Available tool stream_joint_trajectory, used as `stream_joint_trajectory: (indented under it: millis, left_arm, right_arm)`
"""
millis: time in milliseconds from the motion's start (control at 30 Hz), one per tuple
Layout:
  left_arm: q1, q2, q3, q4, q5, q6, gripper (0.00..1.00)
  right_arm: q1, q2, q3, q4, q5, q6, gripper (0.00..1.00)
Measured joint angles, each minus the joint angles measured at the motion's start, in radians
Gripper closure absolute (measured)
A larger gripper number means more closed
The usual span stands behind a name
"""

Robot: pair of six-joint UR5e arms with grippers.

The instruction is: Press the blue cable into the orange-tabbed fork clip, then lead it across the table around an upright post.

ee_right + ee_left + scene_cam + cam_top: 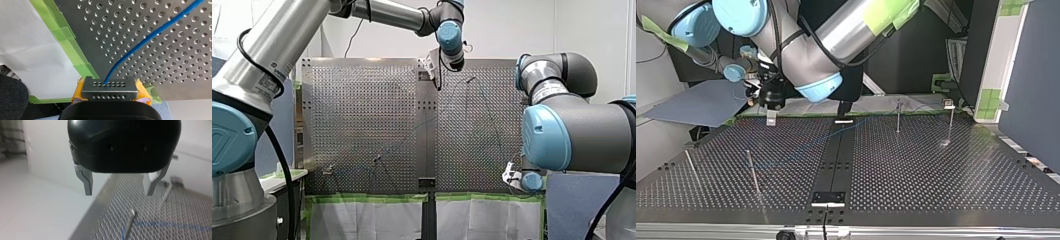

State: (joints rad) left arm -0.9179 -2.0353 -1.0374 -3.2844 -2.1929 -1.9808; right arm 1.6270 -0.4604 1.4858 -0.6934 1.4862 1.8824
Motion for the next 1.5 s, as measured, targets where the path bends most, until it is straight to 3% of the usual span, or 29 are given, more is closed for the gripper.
stream_joint_trajectory:
  millis: [567,1000,1333,1500]
  left_arm:
    - [-0.051,0.025,-0.172,0.172,0.162,-0.002,0.01]
    - [-0.051,0.025,-0.305,0.305,0.156,0.006,0.01]
    - [-0.05,0.025,-0.407,0.407,0.154,0.086,0.01]
    - [-0.049,0.025,-0.456,0.456,0.154,0.119,0.01]
  right_arm:
    - [0.0,0.001,0.0,0.001,-0.013,-0.004,1.0]
    - [0.0,0.0,0.0,0.002,-0.016,-0.004,1.0]
    - [0.004,0.0,0.0,0.003,-0.019,-0.007,1.0]
    - [0.004,0.001,0.0,0.007,-0.019,-0.018,1.0]
